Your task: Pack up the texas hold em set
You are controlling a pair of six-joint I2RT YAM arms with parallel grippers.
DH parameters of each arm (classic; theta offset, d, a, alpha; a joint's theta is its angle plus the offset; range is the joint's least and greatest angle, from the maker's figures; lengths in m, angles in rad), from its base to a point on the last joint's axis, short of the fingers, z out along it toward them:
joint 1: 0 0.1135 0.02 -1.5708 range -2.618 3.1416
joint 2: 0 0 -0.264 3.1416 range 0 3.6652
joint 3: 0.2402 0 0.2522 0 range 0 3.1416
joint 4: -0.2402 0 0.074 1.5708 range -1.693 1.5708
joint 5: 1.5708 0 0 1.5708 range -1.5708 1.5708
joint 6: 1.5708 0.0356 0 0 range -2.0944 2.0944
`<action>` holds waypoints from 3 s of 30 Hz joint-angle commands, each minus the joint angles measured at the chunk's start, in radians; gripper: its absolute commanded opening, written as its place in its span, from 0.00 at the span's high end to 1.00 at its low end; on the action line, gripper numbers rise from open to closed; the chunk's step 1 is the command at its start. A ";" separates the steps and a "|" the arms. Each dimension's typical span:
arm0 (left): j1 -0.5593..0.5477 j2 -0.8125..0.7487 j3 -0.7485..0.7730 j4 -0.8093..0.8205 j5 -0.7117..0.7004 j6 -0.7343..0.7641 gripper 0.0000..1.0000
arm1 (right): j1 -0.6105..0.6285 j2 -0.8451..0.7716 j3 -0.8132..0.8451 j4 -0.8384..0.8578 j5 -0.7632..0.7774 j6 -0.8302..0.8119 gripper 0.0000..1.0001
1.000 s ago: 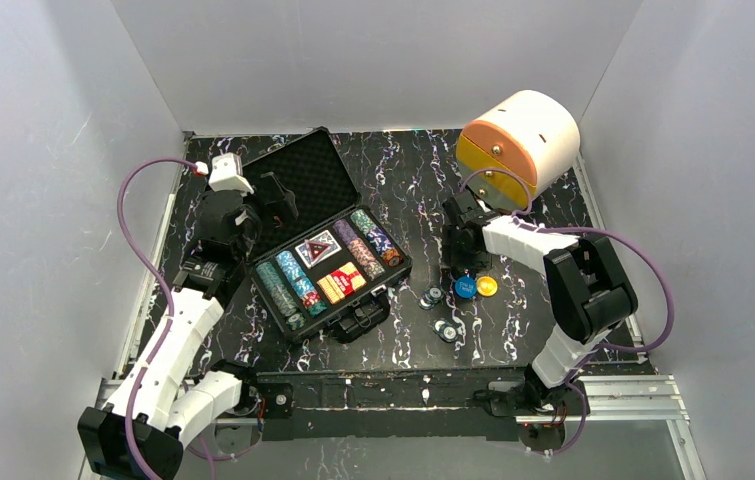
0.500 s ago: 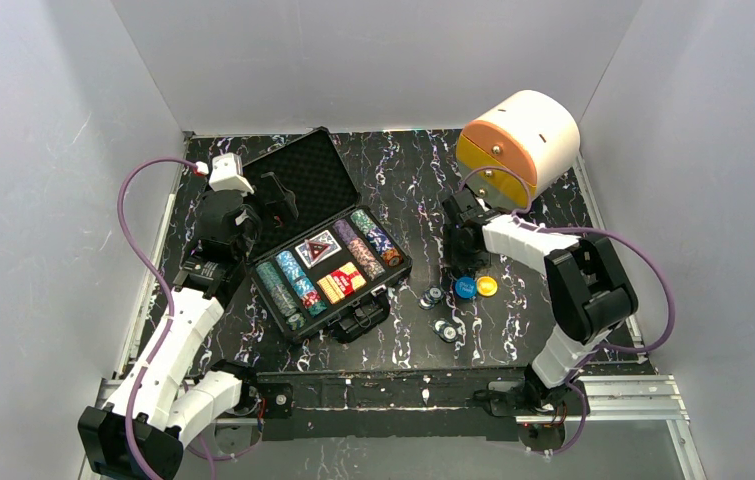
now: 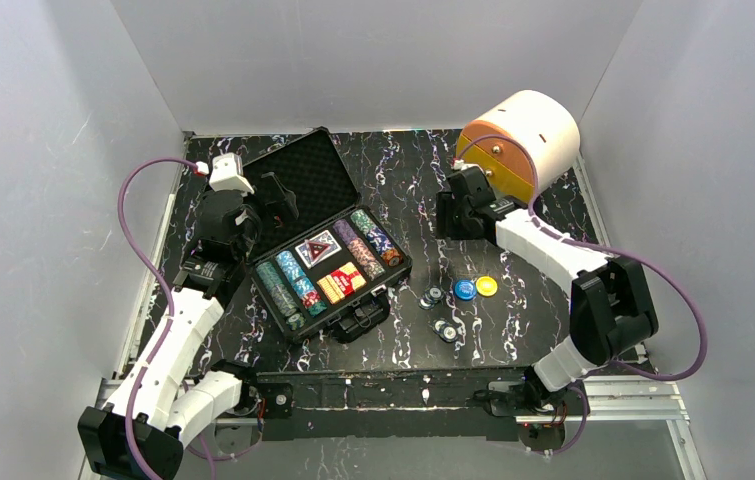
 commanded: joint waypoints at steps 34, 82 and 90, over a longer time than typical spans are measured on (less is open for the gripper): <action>0.006 -0.099 -0.024 0.059 0.038 0.011 0.02 | 0.575 0.361 0.449 -0.079 -0.006 0.131 0.47; 0.005 -0.081 -0.025 0.055 0.029 0.010 0.02 | -0.012 -0.154 -0.241 -0.230 0.298 0.503 0.03; 0.006 -0.085 -0.025 0.053 0.028 0.010 0.02 | -0.054 -0.058 -0.253 -0.158 0.233 0.462 0.19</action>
